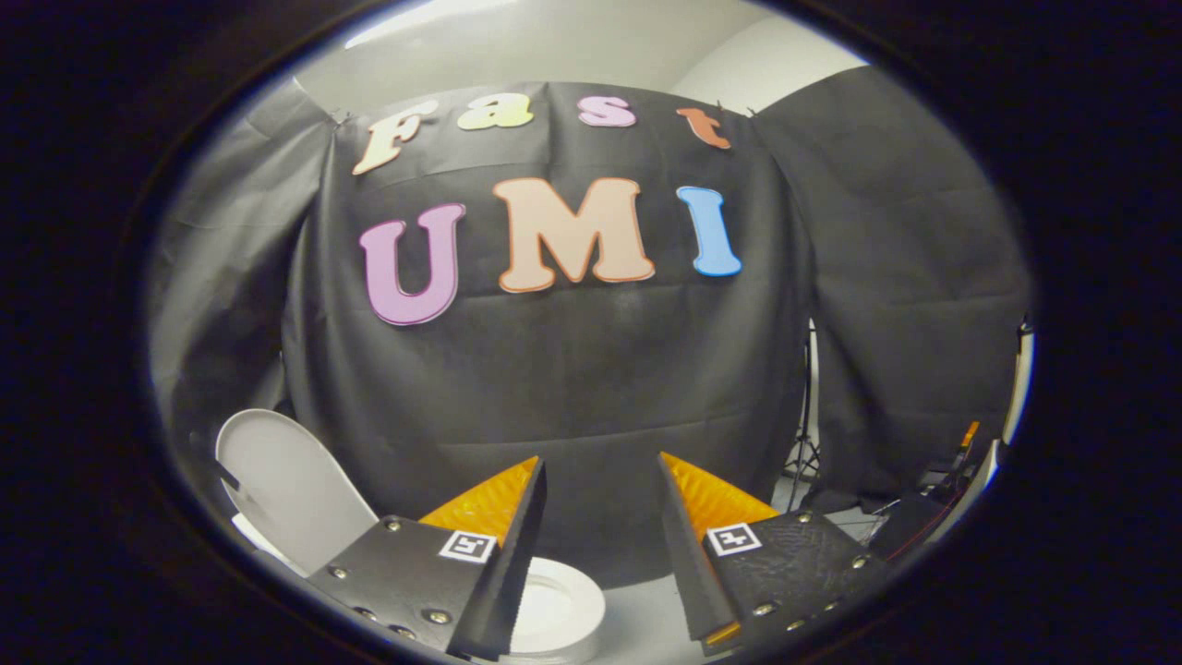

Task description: Open the toilet lid.

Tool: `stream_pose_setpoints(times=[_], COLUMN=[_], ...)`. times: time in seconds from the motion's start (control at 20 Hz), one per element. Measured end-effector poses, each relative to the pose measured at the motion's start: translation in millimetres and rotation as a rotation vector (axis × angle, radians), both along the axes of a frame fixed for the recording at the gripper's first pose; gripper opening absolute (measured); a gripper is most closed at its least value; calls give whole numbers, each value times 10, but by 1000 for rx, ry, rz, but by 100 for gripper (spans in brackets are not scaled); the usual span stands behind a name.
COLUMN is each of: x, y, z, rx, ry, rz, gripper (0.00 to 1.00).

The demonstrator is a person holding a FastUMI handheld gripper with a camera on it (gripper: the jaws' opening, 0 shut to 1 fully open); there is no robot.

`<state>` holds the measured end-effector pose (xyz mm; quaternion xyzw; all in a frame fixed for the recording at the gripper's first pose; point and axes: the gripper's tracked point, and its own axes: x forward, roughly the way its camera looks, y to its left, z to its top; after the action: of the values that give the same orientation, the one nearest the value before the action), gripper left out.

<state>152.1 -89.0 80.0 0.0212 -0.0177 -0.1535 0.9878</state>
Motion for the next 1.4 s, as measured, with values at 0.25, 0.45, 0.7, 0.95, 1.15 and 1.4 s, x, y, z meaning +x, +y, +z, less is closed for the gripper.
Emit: stream_pose_setpoints(times=[0.25, 0.45, 0.7, 0.95, 1.15, 1.4], x=[-250, -343, -448, -605, -727, -808], y=[-568, -734, -852, -1110, -1333, -1488], z=[-263, -434, -637, -648, -601, -671], rx=[4, -32, -69, -47, -27, -5], ry=[33, 64, 107, 94, 44, 36], rz=[-40, 7, 100, 126, 108, 123], gripper=[68, 68, 68, 68, 68, 68])
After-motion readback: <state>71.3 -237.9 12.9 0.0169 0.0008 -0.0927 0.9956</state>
